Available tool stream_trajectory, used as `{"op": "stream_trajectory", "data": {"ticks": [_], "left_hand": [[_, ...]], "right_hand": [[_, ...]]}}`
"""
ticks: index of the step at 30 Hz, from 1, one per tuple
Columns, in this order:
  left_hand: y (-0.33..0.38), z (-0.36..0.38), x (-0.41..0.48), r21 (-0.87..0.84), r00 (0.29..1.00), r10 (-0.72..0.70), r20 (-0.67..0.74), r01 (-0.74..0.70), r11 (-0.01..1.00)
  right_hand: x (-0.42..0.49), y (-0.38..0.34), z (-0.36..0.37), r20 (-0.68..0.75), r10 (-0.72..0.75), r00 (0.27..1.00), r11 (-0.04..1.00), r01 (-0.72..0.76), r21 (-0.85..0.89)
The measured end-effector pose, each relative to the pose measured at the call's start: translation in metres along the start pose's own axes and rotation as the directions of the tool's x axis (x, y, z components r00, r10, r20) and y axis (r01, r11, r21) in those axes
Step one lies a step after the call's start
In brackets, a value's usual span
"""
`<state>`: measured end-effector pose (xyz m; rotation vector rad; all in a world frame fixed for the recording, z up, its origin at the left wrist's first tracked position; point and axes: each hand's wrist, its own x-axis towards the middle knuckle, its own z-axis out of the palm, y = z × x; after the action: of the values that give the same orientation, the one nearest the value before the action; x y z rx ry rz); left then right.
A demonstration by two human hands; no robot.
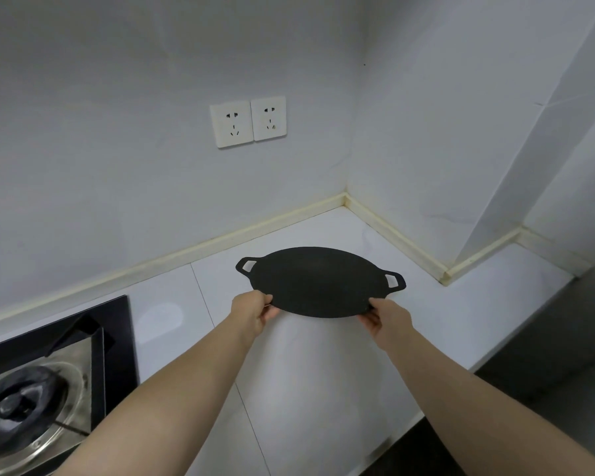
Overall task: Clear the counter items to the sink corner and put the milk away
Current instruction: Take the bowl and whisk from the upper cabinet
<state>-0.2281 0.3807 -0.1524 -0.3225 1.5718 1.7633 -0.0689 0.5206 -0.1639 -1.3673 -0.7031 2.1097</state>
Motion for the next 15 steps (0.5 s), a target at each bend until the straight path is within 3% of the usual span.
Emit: {"op": "stream_trajectory", "data": {"ticks": [15], "left_hand": [[-0.019,0.001,0.021,0.101,0.993,-0.111,0.042,0.106,0.989]], "right_hand": [[0.017,0.006,-0.007,-0.117,0.053,0.992,0.997,-0.060,-0.055]]}}
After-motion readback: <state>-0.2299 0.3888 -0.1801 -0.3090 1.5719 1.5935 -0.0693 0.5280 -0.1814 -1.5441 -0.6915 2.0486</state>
